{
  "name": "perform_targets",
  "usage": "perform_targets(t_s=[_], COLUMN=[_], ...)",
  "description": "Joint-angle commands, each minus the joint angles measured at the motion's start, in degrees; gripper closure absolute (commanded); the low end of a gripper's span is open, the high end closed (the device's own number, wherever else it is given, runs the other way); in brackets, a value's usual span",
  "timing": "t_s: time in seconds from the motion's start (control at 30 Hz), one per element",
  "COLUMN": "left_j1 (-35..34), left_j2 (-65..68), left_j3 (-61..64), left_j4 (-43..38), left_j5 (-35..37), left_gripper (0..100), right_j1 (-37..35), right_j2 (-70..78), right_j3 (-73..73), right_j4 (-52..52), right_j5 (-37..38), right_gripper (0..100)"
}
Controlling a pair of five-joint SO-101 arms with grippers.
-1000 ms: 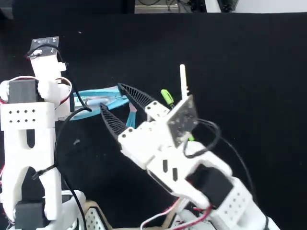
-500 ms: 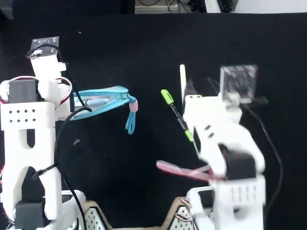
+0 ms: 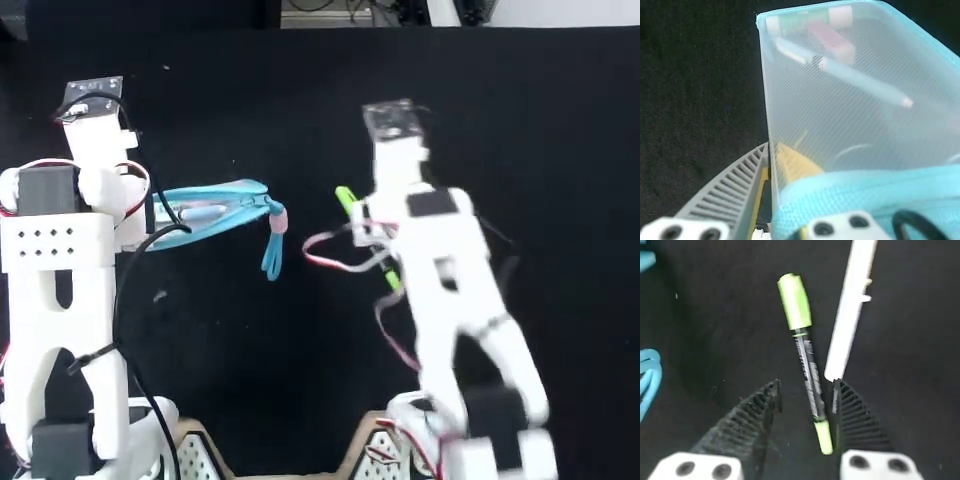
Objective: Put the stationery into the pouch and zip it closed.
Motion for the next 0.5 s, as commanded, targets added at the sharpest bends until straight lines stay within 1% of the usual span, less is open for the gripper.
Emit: perform_targets(t_s=[0.0, 0.17, 0.4, 0.47], left_j1=[-0.6, -0.6, -0.5, -0.5], left_j2=[0.5, 0.5, 0.5, 0.5], left_j3=[2.3, 2.3, 2.3, 2.3], left_j4=[0.5, 0.5, 0.4, 0.4], left_j5=[0.1, 0.1, 0.1, 0.1], left_gripper=[97, 97, 97, 97], right_j1=[-3.3, -0.9, 0.8, 0.8], right_j2=[14.5, 25.9, 35.1, 35.6], right_j3=[-10.2, -16.4, -23.6, -23.6], right_j4=[-3.1, -8.4, -8.1, -8.0], right_j5=[6.5, 10.5, 16.8, 17.5], right_gripper=[83.9, 83.9, 84.0, 86.4])
